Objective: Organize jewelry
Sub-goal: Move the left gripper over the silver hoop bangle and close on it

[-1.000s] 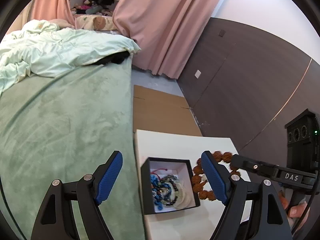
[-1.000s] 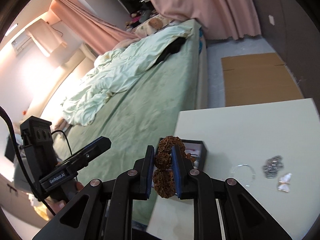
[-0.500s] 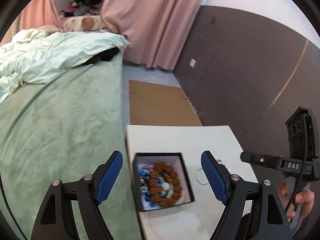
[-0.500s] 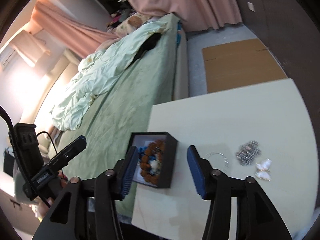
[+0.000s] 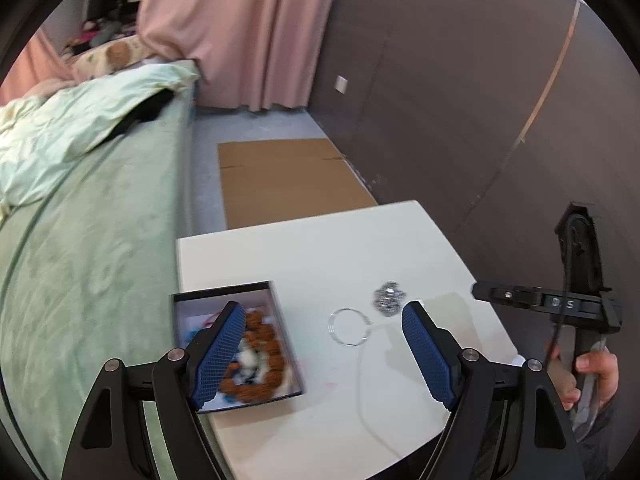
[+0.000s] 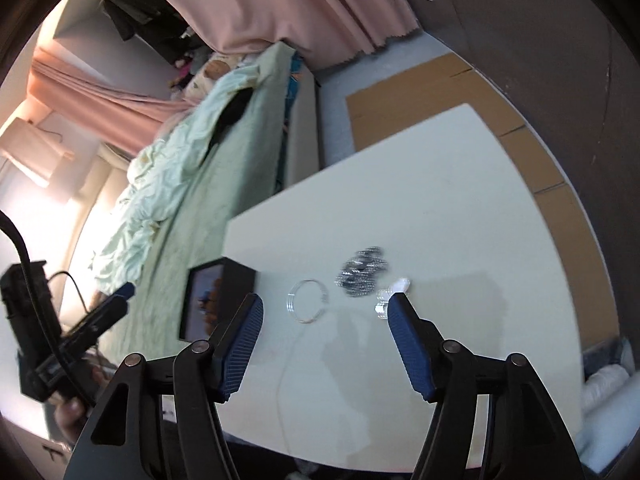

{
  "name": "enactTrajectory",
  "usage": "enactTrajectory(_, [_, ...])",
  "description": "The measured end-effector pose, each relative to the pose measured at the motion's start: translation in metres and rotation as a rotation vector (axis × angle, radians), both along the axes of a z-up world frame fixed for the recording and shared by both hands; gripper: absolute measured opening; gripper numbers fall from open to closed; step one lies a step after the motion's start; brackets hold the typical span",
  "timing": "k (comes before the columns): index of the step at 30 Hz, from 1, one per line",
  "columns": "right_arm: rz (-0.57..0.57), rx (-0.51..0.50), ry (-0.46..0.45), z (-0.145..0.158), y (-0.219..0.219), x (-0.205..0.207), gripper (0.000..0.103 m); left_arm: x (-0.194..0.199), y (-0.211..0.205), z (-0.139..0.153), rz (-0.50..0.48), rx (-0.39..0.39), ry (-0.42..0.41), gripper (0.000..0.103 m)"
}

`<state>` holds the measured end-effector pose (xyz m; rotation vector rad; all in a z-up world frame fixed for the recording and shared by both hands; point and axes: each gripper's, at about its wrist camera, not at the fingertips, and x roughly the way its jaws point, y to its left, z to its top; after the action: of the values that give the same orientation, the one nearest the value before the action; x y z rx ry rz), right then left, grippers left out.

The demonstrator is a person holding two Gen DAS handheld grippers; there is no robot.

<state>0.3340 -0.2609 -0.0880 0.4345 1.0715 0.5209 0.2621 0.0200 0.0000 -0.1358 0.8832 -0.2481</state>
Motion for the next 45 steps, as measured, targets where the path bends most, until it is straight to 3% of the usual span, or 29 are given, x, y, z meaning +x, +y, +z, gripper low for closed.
enactTrajectory(4, [-0.005,0.003,0.005,-0.006,-0.016,-0.001,0.065,0.008,-0.026,-0.006,-0.029,0.005,0.013,0.081])
enactTrajectory(10, [-0.026,0.042,0.026,-0.018,-0.036,-0.004,0.065,0.028,-0.068,-0.041,-0.075,0.079,0.130,0.081])
enactTrajectory(16, [-0.030,0.059,0.035,-0.027,-0.048,-0.004,0.065,0.047,-0.082,-0.076,-0.039,0.085,0.258,0.081])
enactTrajectory(22, [-0.036,0.078,0.042,-0.033,-0.060,-0.003,0.065,0.063,-0.093,-0.096,-0.003,0.149,0.326,0.081])
enactTrajectory(33, [-0.049,0.065,0.054,-0.042,-0.078,-0.003,0.065,0.082,-0.111,-0.123,0.041,0.287,0.369,0.081])
enactTrajectory(40, [-0.055,0.065,0.047,-0.042,-0.085,-0.005,0.065,0.081,-0.109,-0.142,0.085,0.309,0.411,0.075])
enactTrajectory(45, [-0.061,0.060,0.048,-0.042,-0.086,-0.004,0.065,0.078,-0.100,-0.145,0.120,0.258,0.405,0.072])
